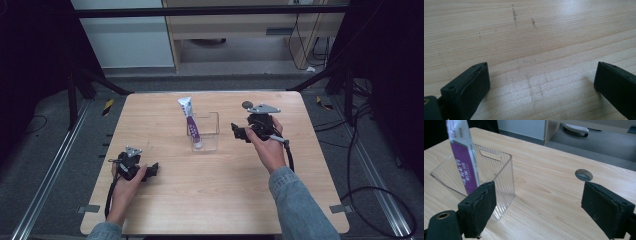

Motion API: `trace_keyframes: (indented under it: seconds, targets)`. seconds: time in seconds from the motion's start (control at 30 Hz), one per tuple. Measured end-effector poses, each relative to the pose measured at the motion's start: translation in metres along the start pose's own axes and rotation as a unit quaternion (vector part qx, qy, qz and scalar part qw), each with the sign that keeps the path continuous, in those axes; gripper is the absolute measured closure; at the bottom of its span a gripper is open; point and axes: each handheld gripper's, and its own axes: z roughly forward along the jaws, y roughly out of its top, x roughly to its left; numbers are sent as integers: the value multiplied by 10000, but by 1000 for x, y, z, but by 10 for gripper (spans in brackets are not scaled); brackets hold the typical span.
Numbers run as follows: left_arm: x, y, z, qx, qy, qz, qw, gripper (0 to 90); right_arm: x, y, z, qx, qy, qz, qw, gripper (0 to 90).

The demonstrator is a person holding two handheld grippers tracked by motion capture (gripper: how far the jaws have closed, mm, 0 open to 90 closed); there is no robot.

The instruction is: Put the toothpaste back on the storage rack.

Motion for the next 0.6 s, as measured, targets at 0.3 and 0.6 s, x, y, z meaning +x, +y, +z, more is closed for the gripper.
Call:
trace_keyframes:
  seconds: [0.3, 0.6]
  targets:
    - [0, 0, 0, 0, 1, 2, 10000, 0, -17, -14, -1, 110, -163, 116, 9997, 128]
    - [0, 0, 0, 0, 0, 1, 10000, 0, -35, -32, -4, 255, -315, 193, 9990, 119]
